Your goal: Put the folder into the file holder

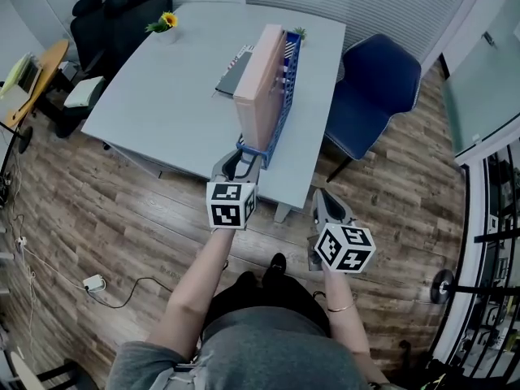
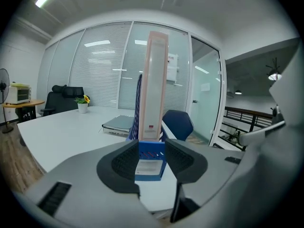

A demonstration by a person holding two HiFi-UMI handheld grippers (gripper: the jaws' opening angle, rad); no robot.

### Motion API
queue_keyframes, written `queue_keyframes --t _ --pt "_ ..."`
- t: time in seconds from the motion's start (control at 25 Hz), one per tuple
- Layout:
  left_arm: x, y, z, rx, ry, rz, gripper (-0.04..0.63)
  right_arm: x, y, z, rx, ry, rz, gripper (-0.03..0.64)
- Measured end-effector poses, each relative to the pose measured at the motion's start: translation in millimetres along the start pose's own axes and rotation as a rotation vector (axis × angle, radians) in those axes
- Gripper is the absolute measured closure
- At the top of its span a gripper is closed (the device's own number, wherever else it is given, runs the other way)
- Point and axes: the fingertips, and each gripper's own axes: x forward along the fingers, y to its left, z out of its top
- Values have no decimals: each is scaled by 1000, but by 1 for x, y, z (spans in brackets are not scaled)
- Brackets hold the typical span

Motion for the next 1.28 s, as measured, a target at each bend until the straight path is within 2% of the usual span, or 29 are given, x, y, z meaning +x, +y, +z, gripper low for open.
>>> queue_keyframes --t 0.24,0.52,1.28 --pt "-24 3 -14 -8 8 -6 499 7 22 2 -42 7 48 611" --pt "-49 11 -21 -20 -10 1 551 8 38 4 -79 5 93 612" --pt "-84 10 -27 -72 -33 -10 557 11 57 14 -178 -2 103 614"
